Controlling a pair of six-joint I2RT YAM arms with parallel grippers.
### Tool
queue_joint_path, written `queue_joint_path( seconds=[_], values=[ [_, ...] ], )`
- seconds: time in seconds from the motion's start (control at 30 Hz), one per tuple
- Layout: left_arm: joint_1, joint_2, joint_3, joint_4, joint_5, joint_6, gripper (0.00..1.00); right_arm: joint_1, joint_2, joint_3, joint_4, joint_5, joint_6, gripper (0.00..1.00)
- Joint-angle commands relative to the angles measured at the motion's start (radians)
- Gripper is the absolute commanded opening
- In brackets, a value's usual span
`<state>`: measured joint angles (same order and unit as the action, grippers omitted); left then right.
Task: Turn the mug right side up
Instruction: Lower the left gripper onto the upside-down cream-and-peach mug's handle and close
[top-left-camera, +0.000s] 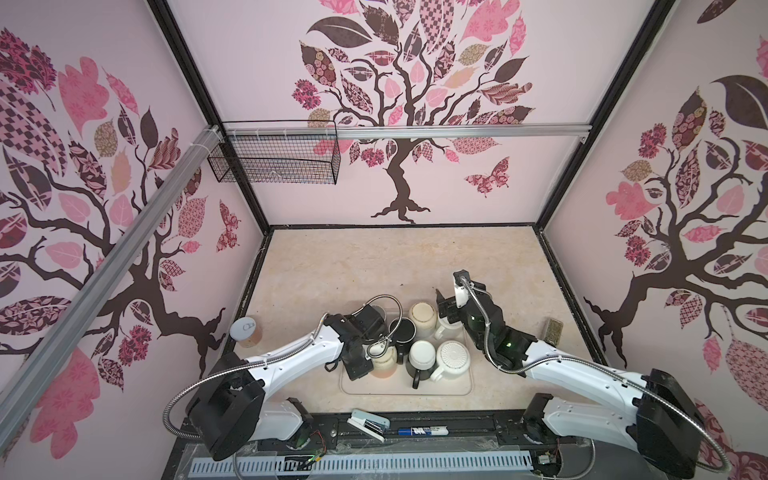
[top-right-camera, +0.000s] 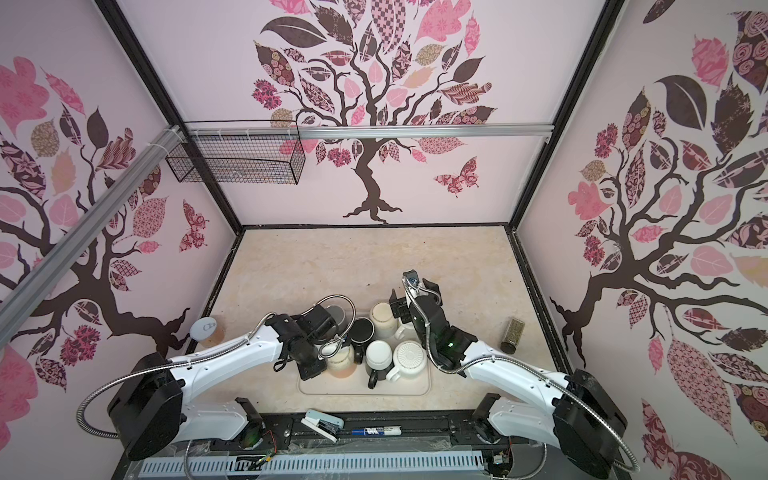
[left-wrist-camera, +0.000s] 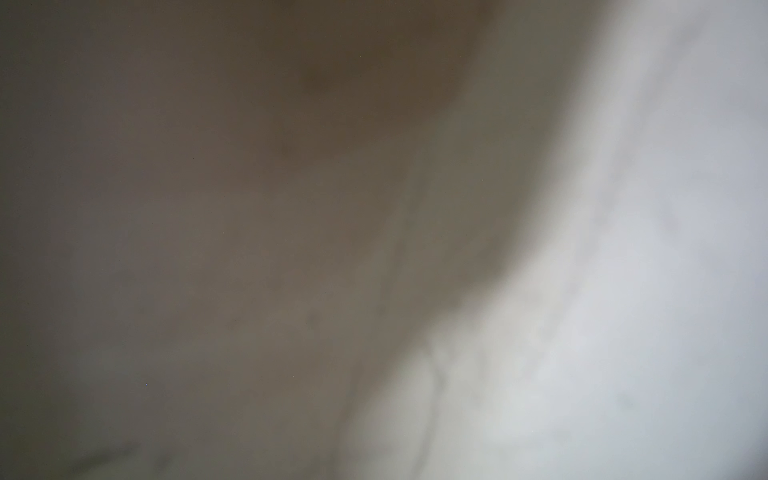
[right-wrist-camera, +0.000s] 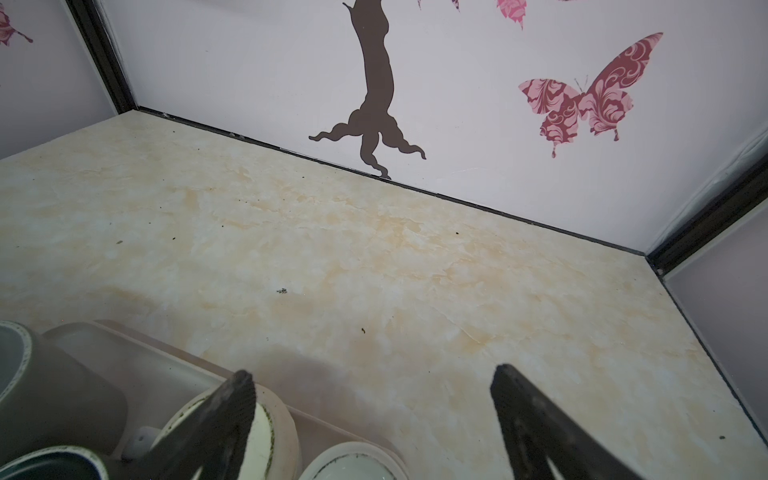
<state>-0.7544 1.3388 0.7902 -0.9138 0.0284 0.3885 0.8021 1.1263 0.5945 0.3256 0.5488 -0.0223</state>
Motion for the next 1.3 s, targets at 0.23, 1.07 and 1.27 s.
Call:
queue_joint_path(
  seconds=[0.23,1.07,1.27],
  values=[
    [-0.007,-0.017,0.004,0.043,-0.061,-0.042,0.00,0.003,-0.040,-0.003,0.004,-0.004,0.019,0.91],
    [-0.094,-0.047,0.101,0.001,-0.145,-0.132,0.00,0.002,-0.056,0.044,-0.052,-0.014,0.052,0.89],
    [-0.105,-0.154,0.071,0.057,-0.275,-0.178,0.00,0.003,-0.060,0.044,-0.062,-0.011,0.052,0.88]
  ],
)
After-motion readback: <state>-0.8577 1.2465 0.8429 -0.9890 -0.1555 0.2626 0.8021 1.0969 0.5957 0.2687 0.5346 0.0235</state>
